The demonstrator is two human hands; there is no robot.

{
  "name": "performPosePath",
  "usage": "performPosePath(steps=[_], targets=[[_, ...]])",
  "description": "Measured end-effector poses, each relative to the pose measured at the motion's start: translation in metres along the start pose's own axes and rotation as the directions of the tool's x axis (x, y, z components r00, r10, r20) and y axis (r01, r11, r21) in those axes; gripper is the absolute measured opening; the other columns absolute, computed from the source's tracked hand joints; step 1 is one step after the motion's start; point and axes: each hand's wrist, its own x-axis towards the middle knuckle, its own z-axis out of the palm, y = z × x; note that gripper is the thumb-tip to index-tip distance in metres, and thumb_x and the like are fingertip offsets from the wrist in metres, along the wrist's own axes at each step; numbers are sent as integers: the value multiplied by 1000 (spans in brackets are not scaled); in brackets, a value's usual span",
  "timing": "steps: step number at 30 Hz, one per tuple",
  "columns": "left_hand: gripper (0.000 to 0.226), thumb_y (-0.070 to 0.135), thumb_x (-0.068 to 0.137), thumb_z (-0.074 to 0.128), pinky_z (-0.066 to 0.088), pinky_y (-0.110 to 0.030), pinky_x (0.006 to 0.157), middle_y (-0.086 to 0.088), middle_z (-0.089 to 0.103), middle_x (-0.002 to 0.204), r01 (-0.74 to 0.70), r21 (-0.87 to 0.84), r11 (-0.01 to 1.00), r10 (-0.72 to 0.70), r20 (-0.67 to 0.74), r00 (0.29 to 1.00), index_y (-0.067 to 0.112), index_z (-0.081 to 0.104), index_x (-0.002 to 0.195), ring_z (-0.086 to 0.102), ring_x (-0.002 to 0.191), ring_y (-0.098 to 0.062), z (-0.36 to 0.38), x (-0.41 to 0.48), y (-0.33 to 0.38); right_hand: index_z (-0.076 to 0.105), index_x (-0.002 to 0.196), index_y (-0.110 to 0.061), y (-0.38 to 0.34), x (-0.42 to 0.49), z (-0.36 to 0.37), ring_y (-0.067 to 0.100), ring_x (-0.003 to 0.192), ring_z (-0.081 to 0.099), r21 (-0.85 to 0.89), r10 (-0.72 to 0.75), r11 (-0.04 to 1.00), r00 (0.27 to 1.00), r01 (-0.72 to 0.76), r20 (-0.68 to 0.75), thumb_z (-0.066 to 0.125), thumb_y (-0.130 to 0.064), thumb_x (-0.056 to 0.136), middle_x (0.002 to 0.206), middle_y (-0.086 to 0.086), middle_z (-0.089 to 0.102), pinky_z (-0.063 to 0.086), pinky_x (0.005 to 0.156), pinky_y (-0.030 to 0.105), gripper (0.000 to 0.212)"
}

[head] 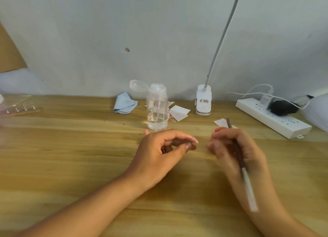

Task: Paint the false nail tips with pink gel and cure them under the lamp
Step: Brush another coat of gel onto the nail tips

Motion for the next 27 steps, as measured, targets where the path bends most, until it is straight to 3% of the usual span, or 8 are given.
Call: performPosePath(steps=[3,6,10,14,16,19,24,27], targets=[[21,13,92,69,24,14,72,16,76,91,-17,-23,1000,17,31,999,31,74,99,72,91,-23,1,-4,10,52,104,-13,5,-4,3,17,73,64,-97,-86,991,991,96,102,75,10,75,85,-4,65,53,67,31,43],[21,10,92,68,30,11,73,13,77,93,-4,-91,996,12,90,996,27,74,101,72,94,-12,2,-6,16,48,105,-20,9,-4,2,17,74,64,-146,-143,976,983,160,117,79,5,72,90,-13,62,53,67,36,52],[22,15,93,67,29,11,70,9,78,91,44,-83,996,-33,128,991,25,65,112,67,98,-33,0,-6,17,46,103,-24,13,-3,2,13,73,66,-143,-219,961,969,234,116,79,9,69,91,-14,64,54,67,30,58],[29,19,94,67,48,-34,76,8,77,92,88,-54,995,-76,201,977,32,54,117,60,82,-36,-5,-5,21,49,99,-25,17,4,0,11,75,67,-135,-194,967,968,216,157,80,0,71,86,-11,67,52,71,21,49],[30,20,94,66,45,-25,72,13,76,89,78,4,997,-77,220,972,34,51,116,56,72,-23,-7,-4,21,56,89,-23,18,11,1,9,68,66,-27,-58,998,983,63,174,71,-14,70,75,-5,69,50,70,28,26],[29,25,93,65,37,-2,76,23,73,88,-11,184,983,-34,237,971,39,48,112,58,65,-1,-11,-4,23,48,99,-53,11,7,4,12,79,65,-123,-149,978,978,168,149,74,-18,68,83,-12,67,52,73,29,53],[29,43,70,59,37,-19,59,18,59,85,-106,570,815,197,-101,975,39,45,96,53,73,0,-39,4,16,39,102,-42,12,-5,2,17,87,65,-274,-303,906,946,323,112,75,-3,74,103,-25,56,56,68,41,60],[37,43,71,69,37,-16,68,18,53,97,122,609,783,9,-207,978,36,44,98,48,86,5,-64,14,-5,39,102,-33,11,-6,0,16,95,64,-280,-310,901,944,330,117,71,-11,78,106,-27,53,56,71,38,45]])
